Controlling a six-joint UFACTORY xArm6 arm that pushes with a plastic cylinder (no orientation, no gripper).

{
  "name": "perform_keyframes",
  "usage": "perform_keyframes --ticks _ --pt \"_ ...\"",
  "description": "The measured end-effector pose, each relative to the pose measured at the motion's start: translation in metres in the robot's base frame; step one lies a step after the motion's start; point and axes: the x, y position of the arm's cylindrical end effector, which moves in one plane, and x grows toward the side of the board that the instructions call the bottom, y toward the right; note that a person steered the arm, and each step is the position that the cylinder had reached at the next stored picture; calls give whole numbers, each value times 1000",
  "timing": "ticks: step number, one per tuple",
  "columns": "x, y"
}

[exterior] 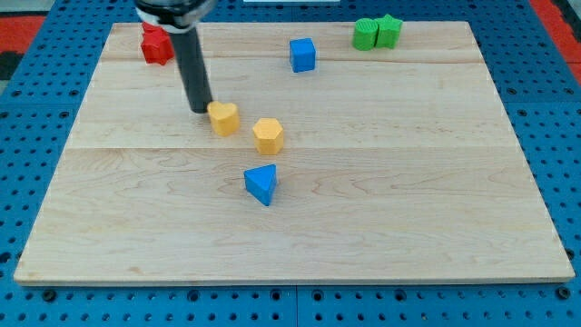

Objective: Move the blue triangle closer to the blue cube

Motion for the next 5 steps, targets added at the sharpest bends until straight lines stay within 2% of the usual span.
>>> perform_keyframes --ticks 1,3,5 --pt "15 23" --pt "23 -32" --pt "94 -15"
